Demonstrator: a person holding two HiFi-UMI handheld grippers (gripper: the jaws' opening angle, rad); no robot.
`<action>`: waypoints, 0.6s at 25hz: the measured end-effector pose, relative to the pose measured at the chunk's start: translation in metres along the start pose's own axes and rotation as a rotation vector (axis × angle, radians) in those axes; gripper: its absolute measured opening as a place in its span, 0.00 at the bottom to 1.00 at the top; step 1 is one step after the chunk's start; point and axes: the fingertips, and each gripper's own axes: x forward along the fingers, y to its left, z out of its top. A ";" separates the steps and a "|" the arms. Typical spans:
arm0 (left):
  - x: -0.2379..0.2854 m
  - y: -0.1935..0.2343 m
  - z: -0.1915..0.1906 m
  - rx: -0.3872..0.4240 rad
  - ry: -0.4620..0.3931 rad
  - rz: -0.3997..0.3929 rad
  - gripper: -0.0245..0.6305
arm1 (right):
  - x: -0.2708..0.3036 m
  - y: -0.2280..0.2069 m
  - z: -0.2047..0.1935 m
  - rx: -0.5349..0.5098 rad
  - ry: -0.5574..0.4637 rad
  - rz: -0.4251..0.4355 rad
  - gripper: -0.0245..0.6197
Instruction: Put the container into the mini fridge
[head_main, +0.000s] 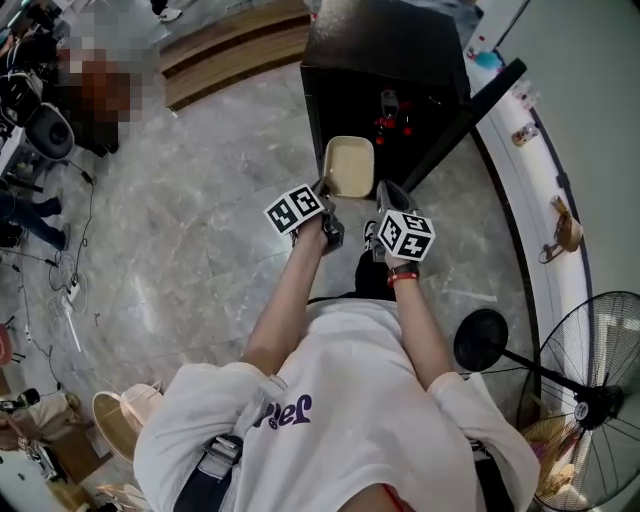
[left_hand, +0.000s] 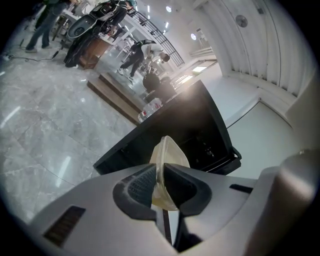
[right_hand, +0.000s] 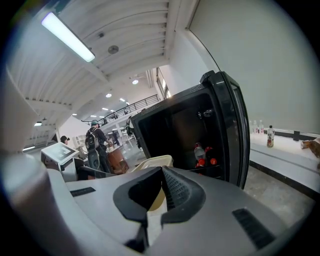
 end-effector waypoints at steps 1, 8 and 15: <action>0.006 0.000 0.001 0.002 -0.001 0.004 0.13 | 0.003 -0.005 0.001 0.003 0.002 -0.002 0.06; 0.035 -0.002 0.011 0.030 -0.018 0.016 0.13 | 0.027 -0.028 0.010 0.012 -0.002 -0.007 0.06; 0.065 -0.004 0.026 0.050 -0.034 0.009 0.13 | 0.056 -0.043 0.019 0.017 -0.010 -0.006 0.06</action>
